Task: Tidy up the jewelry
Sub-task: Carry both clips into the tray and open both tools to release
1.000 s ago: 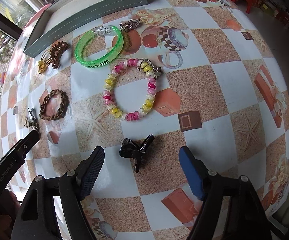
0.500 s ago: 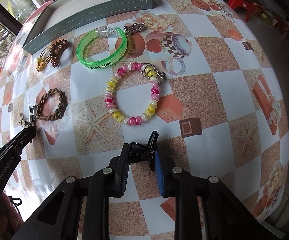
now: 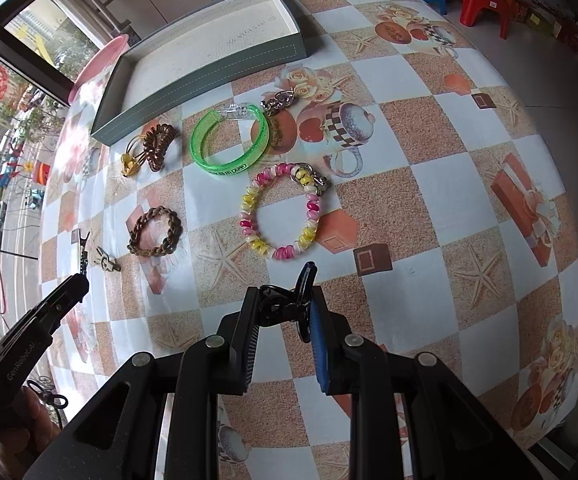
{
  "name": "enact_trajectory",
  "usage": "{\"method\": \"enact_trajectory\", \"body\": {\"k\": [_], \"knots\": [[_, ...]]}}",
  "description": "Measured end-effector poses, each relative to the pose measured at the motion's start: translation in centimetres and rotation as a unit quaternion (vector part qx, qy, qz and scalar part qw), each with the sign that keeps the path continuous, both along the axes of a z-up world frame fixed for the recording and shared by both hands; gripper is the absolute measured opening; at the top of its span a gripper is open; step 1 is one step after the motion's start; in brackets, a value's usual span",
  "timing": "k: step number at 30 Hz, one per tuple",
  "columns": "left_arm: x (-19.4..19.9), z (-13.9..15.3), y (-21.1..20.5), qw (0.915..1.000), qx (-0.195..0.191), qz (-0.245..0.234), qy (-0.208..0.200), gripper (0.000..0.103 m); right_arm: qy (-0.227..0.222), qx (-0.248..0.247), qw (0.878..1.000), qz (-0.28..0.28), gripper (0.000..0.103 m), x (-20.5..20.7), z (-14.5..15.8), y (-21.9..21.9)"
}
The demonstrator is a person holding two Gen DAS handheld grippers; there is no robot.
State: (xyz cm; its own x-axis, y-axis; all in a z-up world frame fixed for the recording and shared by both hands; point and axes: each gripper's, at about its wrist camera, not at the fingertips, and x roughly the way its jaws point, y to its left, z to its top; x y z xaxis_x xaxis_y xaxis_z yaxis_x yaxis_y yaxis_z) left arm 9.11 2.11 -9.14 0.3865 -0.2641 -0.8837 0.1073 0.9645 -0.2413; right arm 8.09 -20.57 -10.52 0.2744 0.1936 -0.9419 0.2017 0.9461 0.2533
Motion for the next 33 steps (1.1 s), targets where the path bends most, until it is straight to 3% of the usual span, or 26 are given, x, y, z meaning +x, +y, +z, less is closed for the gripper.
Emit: {"method": "enact_trajectory", "body": {"k": [6, 10, 18, 26, 33], "knots": [[1.8, 2.5, -0.2, 0.9999, -0.004, 0.013, -0.009, 0.029, -0.019, 0.022, 0.999, 0.012, 0.026, 1.7, 1.9, -1.9], [4.1, 4.9, -0.5, 0.9993, -0.005, 0.025, -0.027, 0.029, -0.033, 0.036, 0.998, 0.029, 0.025, 3.4, 4.7, -3.5], [10.4, 7.0, -1.6, 0.9977, -0.008, 0.050, -0.046, 0.029, -0.055, 0.061, 0.995, 0.058, 0.026, 12.0, 7.3, -3.4], [18.1, 4.6, -3.3, 0.9972, 0.009, 0.061, -0.043, 0.029, -0.064, 0.058, 0.992, 0.096, 0.025, 20.7, 6.5, -2.6], [24.0, -0.3, -4.0, 0.9965, 0.039, 0.071, -0.022, 0.029, -0.047, 0.050, 0.992, 0.109, 0.025, 27.1, 1.9, -2.1]]}}
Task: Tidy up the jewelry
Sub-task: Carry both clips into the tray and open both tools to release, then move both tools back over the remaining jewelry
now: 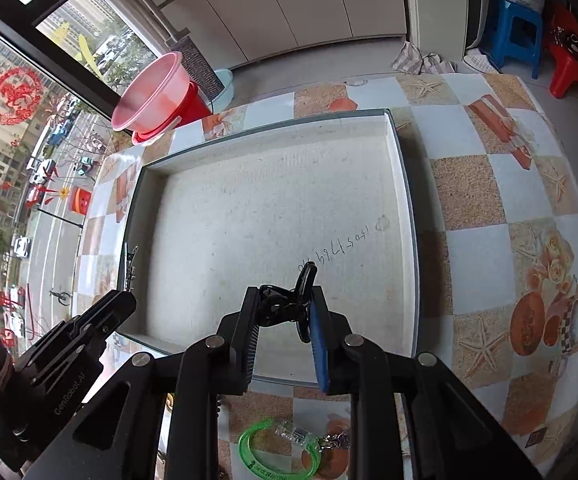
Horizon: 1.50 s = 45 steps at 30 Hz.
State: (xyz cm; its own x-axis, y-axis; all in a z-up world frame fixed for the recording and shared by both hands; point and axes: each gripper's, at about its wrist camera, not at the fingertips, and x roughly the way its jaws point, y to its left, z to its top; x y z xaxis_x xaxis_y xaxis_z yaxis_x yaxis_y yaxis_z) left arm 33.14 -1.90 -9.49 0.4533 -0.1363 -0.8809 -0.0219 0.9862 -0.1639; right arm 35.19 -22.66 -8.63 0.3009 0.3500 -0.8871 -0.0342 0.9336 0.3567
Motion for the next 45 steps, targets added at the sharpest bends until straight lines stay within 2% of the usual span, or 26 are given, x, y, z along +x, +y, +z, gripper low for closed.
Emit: {"method": "enact_trajectory", "body": {"k": [5, 11, 18, 19, 20, 22, 25, 28, 31, 34, 35, 40, 42, 43, 45], "knots": [[2.6, -3.0, -0.8, 0.9995, 0.026, 0.002, 0.016, 0.029, 0.016, -0.007, 1.000, 0.002, 0.025, 2.1, -2.6, 0.1], [3.5, -4.3, -1.8, 0.9978, 0.063, -0.012, 0.016, 0.029, 0.028, -0.023, 0.999, 0.009, 0.026, 3.8, -5.0, 0.3], [3.3, -4.3, -2.5, 0.9944, 0.101, -0.030, 0.009, 0.029, 0.014, -0.041, 0.999, 0.022, 0.029, 3.6, -4.8, 0.9], [3.4, -4.3, -2.6, 0.9941, 0.104, -0.031, 0.009, 0.029, 0.015, -0.034, 0.999, 0.021, 0.036, 3.6, -4.7, 0.9], [3.3, -4.1, -2.5, 0.9940, 0.105, -0.031, 0.008, 0.029, 0.016, -0.026, 0.999, 0.019, 0.051, 3.6, -4.7, 0.8], [3.0, -3.6, -2.5, 0.9941, 0.105, -0.028, 0.003, 0.029, 0.013, -0.017, 1.000, 0.011, 0.070, 3.5, -4.6, 0.4], [2.2, -2.8, -2.3, 0.9947, 0.098, -0.029, -0.002, 0.029, 0.008, 0.015, 1.000, -0.002, 0.072, 2.9, -4.1, -0.3], [1.1, -1.8, -2.3, 0.9948, 0.096, -0.031, -0.012, 0.029, 0.000, 0.054, 0.998, -0.014, 0.082, 2.1, -3.3, -1.0], [-0.2, -0.9, -1.9, 0.9953, 0.089, -0.032, -0.018, 0.030, -0.008, 0.090, 0.995, -0.030, 0.082, 1.1, -2.4, -1.7], [-1.7, 0.3, -1.2, 0.9961, 0.083, -0.016, -0.025, 0.103, -0.022, 0.114, 0.992, -0.046, 0.085, -0.1, -1.4, -2.5], [-2.4, 0.8, -1.0, 0.9958, 0.082, -0.009, -0.039, 0.103, -0.027, 0.124, 0.991, -0.051, 0.086, -0.6, -0.9, -2.7], [-4.9, 1.6, -0.2, 0.9966, 0.076, -0.009, -0.030, 0.103, -0.040, 0.147, 0.985, -0.076, 0.087, -2.9, 0.2, -3.3], [-6.4, 1.7, 0.2, 0.9966, 0.077, -0.005, -0.029, 0.103, -0.042, 0.144, 0.985, -0.082, 0.094, -3.8, 0.5, -3.3], [-7.0, 1.8, 0.4, 0.9965, 0.078, -0.005, -0.029, 0.103, -0.040, 0.140, 0.986, -0.083, 0.103, -4.3, 0.6, -3.2], [-8.4, 1.7, 0.7, 0.9958, 0.087, -0.005, -0.029, 0.103, -0.044, 0.131, 0.987, -0.082, 0.103, -5.5, 1.1, -3.2]]}}
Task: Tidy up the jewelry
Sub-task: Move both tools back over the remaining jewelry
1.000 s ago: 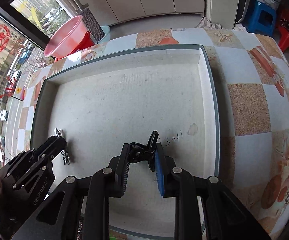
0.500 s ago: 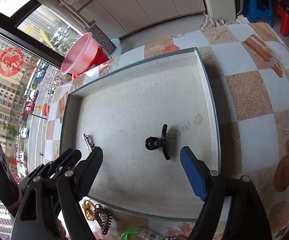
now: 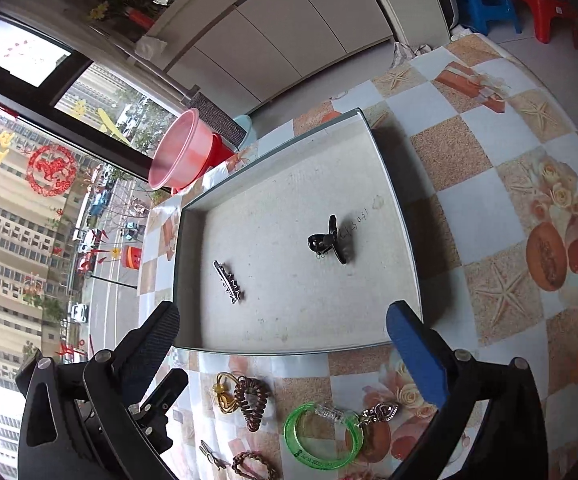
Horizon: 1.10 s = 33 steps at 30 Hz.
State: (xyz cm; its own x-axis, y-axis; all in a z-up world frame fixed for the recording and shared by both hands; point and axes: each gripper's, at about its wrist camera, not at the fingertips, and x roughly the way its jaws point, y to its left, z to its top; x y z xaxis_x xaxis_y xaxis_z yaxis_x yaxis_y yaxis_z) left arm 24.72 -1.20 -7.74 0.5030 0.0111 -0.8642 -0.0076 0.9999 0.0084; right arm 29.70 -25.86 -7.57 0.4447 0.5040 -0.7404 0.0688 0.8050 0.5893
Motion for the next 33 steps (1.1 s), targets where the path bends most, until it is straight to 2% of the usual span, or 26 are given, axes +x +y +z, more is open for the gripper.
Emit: {"method": "enact_trajectory", "body": {"k": [8, 12, 14, 20, 24, 28, 33], "knots": [[-5.9, -0.8, 2.2, 0.9995, -0.005, 0.002, 0.032, 0.103, 0.005, -0.063, 0.998, 0.026, 0.103, -5.4, 1.2, 0.5], [-8.9, -1.3, 3.5, 0.9992, 0.005, 0.015, 0.037, 0.103, 0.006, -0.156, 0.987, 0.046, 0.103, -8.6, 1.5, 1.4], [-10.3, -1.7, 4.1, 0.9989, 0.002, 0.022, 0.042, 0.103, 0.011, -0.181, 0.982, 0.056, 0.103, -10.1, 1.4, 1.9], [-12.9, -3.6, 5.3, 0.9967, -0.016, 0.027, 0.075, 0.103, 0.060, -0.141, 0.986, 0.062, 0.103, -14.2, -1.2, 1.3], [-14.0, -4.5, 5.8, 0.9945, -0.030, 0.034, 0.094, 0.103, 0.091, -0.140, 0.984, 0.061, 0.103, -16.7, -2.8, 1.4], [-14.1, -5.7, 6.7, 0.9887, -0.052, 0.074, 0.119, 0.103, 0.119, -0.170, 0.977, 0.040, 0.103, -18.2, -4.2, 1.1], [-13.9, -6.4, 6.9, 0.9852, -0.062, 0.098, 0.127, 0.103, 0.140, -0.199, 0.970, 0.032, 0.103, -18.9, -5.5, 0.8]]}}
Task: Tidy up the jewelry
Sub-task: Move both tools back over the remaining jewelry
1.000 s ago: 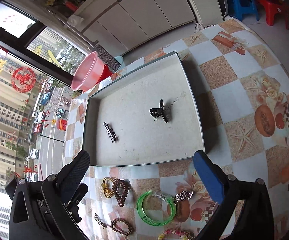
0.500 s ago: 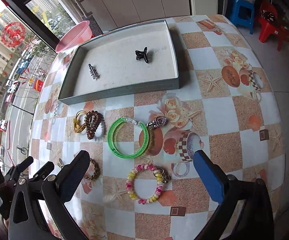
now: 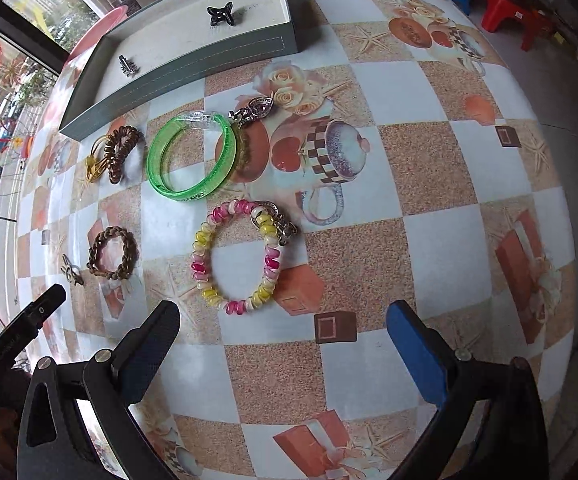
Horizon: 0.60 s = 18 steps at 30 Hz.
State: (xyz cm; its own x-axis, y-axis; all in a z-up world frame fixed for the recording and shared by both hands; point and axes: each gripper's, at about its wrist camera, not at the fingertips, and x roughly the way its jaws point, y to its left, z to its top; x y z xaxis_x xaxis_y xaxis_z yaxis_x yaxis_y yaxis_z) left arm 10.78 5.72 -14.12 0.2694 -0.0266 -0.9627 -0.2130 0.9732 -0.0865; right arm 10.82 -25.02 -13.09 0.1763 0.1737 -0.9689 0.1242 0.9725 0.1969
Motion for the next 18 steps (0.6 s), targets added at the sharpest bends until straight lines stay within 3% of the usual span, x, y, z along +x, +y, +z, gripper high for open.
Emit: {"method": "enact_trajectory", "body": {"k": [8, 13, 18], "knots": [[0.9, -1.1, 0.2, 0.9992, -0.016, 0.035, 0.014, 0.103, 0.012, -0.011, 0.999, -0.030, 0.103, 0.3, -1.1, -0.8], [1.4, -1.6, 0.1, 0.9991, -0.005, 0.040, 0.014, 0.103, 0.017, -0.026, 0.999, -0.036, 0.103, 1.0, -1.8, -0.5], [2.0, -1.8, -0.1, 0.9991, 0.013, 0.039, 0.014, 0.103, 0.023, -0.044, 0.998, -0.037, 0.094, 1.5, -2.5, 0.5]]}}
